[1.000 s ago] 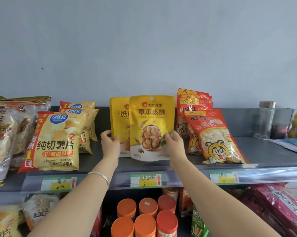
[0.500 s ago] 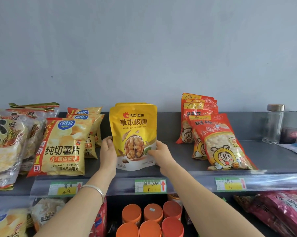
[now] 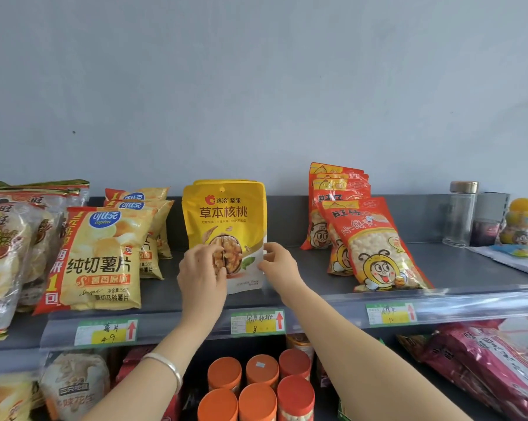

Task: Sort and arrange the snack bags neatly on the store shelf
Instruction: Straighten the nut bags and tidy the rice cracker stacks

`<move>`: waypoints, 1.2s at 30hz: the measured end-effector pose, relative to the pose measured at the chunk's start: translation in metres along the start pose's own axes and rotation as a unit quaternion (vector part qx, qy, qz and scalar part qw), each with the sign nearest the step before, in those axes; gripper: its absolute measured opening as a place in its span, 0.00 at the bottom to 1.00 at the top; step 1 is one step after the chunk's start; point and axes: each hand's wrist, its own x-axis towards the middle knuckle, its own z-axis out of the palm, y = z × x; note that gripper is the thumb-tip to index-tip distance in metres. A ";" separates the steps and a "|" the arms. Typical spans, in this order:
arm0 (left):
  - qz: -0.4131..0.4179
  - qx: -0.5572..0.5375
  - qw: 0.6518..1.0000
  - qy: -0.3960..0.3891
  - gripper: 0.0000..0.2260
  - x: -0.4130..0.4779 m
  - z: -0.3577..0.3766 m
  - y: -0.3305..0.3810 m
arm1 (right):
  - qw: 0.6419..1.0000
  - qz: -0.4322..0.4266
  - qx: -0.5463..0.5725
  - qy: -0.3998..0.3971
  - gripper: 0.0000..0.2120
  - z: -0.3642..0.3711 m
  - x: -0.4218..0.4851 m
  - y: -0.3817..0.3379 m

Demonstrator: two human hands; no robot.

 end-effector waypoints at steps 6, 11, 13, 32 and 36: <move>0.117 -0.080 0.986 -0.088 0.15 -0.006 0.018 0.043 | 0.970 -0.117 -0.149 0.151 0.17 -0.038 -0.017 0.004; 0.129 -0.146 0.964 -0.179 0.15 -0.009 0.046 0.085 | 0.900 -0.197 -0.281 0.269 0.14 -0.084 -0.013 0.016; 0.120 -0.161 0.960 -0.197 0.15 -0.006 0.058 0.096 | 0.881 -0.214 -0.291 0.305 0.12 -0.103 -0.011 0.020; -0.108 -0.259 0.862 -0.421 0.56 0.020 0.185 0.166 | 0.965 0.092 -0.149 0.193 0.44 -0.208 0.043 0.062; -0.100 -0.251 0.872 -0.409 0.51 0.025 0.184 0.160 | 0.966 0.052 -0.157 0.198 0.42 -0.201 0.052 0.066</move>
